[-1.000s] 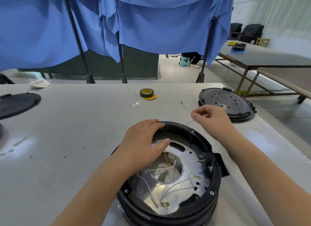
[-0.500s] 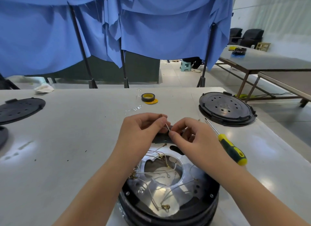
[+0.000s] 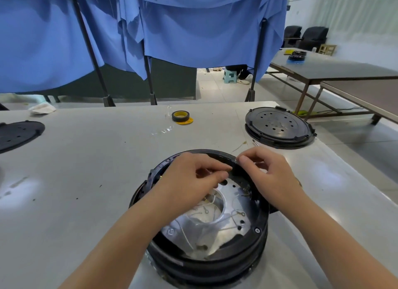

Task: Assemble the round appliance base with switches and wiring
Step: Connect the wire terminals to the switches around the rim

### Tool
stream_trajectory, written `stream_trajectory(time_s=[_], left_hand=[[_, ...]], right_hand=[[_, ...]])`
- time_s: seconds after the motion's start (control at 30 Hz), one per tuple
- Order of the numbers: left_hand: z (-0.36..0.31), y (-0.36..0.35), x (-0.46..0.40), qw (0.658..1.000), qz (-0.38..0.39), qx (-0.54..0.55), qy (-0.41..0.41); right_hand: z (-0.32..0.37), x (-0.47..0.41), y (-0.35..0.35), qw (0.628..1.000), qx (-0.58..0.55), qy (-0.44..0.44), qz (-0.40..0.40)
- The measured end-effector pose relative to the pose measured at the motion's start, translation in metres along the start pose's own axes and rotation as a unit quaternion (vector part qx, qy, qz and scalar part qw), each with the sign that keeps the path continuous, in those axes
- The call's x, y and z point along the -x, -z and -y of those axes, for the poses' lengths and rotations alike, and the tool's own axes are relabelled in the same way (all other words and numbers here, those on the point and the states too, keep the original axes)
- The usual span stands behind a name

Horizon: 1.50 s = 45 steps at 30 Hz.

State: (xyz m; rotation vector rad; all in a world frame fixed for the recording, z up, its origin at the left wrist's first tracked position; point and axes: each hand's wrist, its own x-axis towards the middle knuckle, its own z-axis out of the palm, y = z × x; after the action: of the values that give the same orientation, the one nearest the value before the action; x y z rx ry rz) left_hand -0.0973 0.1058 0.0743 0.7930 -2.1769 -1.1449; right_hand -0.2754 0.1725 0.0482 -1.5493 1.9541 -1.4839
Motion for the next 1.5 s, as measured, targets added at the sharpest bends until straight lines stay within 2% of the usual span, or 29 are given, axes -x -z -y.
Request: stream_trajectory(time_s=[0.17, 0.5, 0.6, 0.83, 1.3, 1.5], left_hand=[[0.004, -0.016, 0.001, 0.992, 0.07, -0.103, -0.006], [-0.004, -0.024, -0.031, 0.965, 0.147, -0.216, 0.014], [0.0, -0.027, -0.032, 0.966, 0.163, -0.199, 0.01], [0.01, -0.027, -0.031, 0.98, 0.145, -0.139, 0.009], [0.008, -0.03, -0.03, 0.974, 0.146, -0.167, -0.038], [0.009, -0.033, -0.03, 0.968, 0.139, -0.186, -0.093]], right_hand=[[-0.008, 0.009, -0.008, 0.994, -0.092, -0.042, -0.036], [-0.013, 0.013, -0.01, 0.991, -0.123, -0.036, -0.045], [-0.015, 0.013, -0.01, 0.992, -0.116, -0.03, -0.043], [-0.016, 0.011, -0.01, 0.993, -0.112, -0.028, -0.038], [-0.012, 0.012, -0.01, 0.992, -0.118, -0.022, -0.046], [-0.011, 0.012, -0.01, 0.992, -0.114, -0.022, -0.049]])
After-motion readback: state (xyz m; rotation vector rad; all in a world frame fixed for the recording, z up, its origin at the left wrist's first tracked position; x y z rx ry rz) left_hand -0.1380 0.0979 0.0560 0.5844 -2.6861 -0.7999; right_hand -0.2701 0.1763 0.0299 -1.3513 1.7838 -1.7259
